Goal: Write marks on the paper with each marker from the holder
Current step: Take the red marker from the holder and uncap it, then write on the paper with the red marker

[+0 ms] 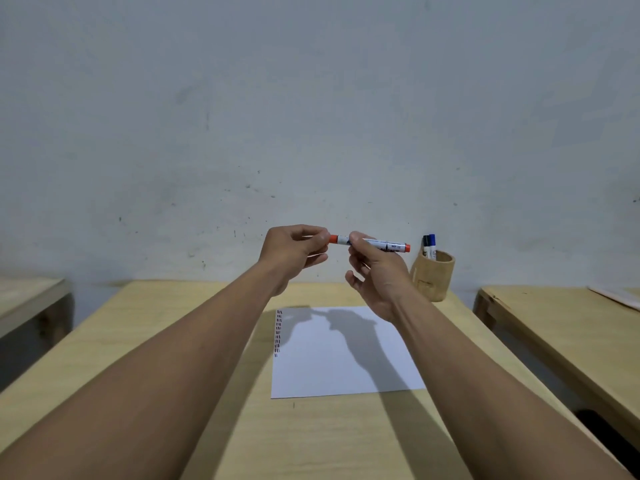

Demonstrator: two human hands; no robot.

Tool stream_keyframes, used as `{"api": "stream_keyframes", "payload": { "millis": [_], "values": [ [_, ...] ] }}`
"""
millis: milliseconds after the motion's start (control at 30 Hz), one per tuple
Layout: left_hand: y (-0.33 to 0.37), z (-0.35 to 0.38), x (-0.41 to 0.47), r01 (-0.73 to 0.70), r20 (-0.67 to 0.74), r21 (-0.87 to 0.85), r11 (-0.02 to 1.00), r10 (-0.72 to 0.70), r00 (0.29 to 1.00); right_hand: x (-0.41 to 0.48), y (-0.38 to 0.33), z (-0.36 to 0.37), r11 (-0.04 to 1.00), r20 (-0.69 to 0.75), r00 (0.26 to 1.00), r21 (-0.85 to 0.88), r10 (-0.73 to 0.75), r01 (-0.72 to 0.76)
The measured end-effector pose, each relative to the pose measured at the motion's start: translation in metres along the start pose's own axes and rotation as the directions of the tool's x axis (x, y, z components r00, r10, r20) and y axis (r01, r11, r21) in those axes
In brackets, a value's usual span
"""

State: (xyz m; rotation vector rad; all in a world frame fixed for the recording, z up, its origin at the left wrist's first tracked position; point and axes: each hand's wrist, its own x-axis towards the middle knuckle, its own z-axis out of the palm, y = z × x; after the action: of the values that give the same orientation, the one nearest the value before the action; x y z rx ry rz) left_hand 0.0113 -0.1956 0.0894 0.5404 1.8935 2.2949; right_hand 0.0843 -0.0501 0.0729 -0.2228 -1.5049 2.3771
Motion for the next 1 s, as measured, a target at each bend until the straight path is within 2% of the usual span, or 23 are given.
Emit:
{"api": "stream_keyframes", "payload": {
  "millis": [133,267,367,467,567,767,867,1000],
  "values": [
    [-0.001,-0.008,-0.002,-0.007,0.048,0.076,0.997,0.004,0.999,0.001,0.008,0.011,0.995,0.010,0.999,-0.082,-0.050,0.051],
    [-0.007,-0.027,-0.001,0.024,0.011,0.142,0.990,-0.026,1.000,0.002,0.011,0.012,0.973,0.020,0.993,-0.200,-0.117,0.118],
    [-0.019,-0.050,0.001,-0.006,-0.034,0.324,0.946,0.018,0.999,0.001,0.020,0.013,0.950,0.046,0.994,-0.292,-0.099,0.108],
    [-0.038,-0.073,0.003,-0.024,-0.093,0.626,0.780,0.105,0.990,-0.001,0.033,0.013,0.937,0.070,0.996,-0.340,-0.057,0.078],
    [-0.059,-0.090,-0.004,-0.024,-0.020,0.853,0.521,0.080,0.997,-0.003,0.045,0.015,0.917,0.077,0.997,-0.395,-0.030,0.058],
    [-0.102,-0.102,-0.006,-0.008,0.004,0.927,0.375,0.011,1.000,-0.001,0.063,0.019,0.857,0.079,0.996,-0.511,-0.032,0.068],
    [-0.107,-0.102,-0.005,-0.061,0.053,0.970,0.237,0.041,0.998,0.000,0.072,0.019,0.820,0.097,0.995,-0.567,-0.020,0.072],
    [-0.101,-0.101,-0.014,-0.060,0.048,0.979,0.192,0.067,0.997,-0.003,0.088,0.020,0.789,0.122,0.993,-0.609,-0.004,0.078]
  ]
}}
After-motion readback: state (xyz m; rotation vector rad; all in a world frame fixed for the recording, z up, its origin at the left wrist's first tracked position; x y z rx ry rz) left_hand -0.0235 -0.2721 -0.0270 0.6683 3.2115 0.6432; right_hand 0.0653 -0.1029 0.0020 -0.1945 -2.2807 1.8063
